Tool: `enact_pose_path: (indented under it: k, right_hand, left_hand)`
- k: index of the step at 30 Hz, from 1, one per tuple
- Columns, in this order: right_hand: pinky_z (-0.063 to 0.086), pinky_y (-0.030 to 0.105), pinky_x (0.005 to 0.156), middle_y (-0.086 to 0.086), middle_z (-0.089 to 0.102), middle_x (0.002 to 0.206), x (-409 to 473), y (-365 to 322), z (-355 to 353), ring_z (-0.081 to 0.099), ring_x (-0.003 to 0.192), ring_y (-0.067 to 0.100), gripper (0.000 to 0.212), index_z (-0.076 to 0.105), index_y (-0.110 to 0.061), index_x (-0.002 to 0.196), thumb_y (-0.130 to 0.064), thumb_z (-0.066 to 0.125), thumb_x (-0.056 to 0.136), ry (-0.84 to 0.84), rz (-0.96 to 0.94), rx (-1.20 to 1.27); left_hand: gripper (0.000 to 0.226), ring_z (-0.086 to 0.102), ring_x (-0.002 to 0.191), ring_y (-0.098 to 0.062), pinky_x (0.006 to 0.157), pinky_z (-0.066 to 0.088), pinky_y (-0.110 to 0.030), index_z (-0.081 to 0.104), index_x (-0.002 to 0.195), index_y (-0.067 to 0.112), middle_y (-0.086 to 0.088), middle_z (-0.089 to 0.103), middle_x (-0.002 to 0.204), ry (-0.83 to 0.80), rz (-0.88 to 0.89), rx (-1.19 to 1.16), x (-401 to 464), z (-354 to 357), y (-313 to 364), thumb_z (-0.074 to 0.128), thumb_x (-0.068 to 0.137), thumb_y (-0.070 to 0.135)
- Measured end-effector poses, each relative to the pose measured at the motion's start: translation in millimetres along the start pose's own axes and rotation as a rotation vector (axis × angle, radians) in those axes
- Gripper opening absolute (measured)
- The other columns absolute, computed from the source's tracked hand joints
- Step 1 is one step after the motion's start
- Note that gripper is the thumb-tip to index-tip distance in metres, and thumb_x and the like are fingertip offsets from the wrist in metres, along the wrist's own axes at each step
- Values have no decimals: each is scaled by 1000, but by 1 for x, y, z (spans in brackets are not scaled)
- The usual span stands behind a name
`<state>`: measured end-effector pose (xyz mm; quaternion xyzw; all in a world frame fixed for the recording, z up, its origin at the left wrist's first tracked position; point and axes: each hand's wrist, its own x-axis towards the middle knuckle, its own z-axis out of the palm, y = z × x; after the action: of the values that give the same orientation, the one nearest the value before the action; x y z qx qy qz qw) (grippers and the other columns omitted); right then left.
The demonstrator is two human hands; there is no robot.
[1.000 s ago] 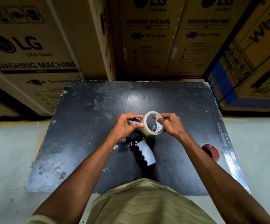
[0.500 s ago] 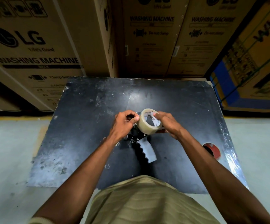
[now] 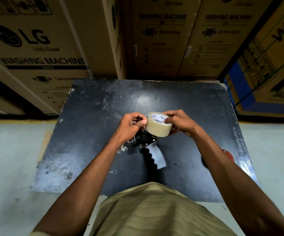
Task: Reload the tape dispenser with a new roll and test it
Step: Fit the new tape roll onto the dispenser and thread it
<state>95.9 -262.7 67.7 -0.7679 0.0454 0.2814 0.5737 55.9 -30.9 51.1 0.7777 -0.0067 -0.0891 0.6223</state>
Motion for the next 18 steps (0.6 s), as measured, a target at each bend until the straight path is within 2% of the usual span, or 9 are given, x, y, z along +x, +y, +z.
enact_pose_path:
  k: [5, 9, 14, 16, 18]
  right_hand:
    - [64, 35, 57, 10, 73, 102, 6, -15, -5, 68, 83, 21, 42, 71, -10, 128, 5, 57, 92, -32, -58, -146]
    - [62, 31, 56, 4, 75, 100, 13, -21, -10, 69, 77, 12, 44, 70, -12, 130, 5, 58, 91, -76, -94, -276]
    - [55, 21, 52, 6, 74, 103, 18, -23, -12, 67, 75, 10, 43, 67, -10, 133, 6, 59, 94, -123, -145, -384]
    - [53, 16, 61, 8, 75, 108, 19, -26, -16, 66, 82, 11, 41, 68, -9, 130, 6, 62, 93, -143, -215, -479]
    - [52, 24, 76, 12, 77, 111, 20, -26, -26, 67, 91, 15, 38, 73, -5, 123, 10, 66, 89, -183, -262, -506]
  left_hand:
    - [22, 65, 72, -19, 80, 60, -41, 69, 85, 16, -1, 68, 73, 39, 25, -39, -6, 0, -3, 62, 93, -4]
    - [28, 65, 69, -12, 72, 57, -30, 68, 82, 19, 1, 68, 71, 101, 15, -34, -12, 0, -8, 61, 94, -6]
    - [25, 64, 67, -12, 71, 58, -28, 67, 83, 17, 5, 67, 70, 71, 35, 12, -13, -5, -5, 61, 94, -4]
    - [23, 64, 65, -7, 68, 55, -21, 66, 84, 15, 3, 66, 71, 108, 36, 23, -16, -10, -7, 61, 94, -6]
    - [21, 64, 64, -4, 69, 56, -20, 66, 84, 10, 0, 66, 71, 169, 19, 24, -17, -24, -18, 61, 93, -8]
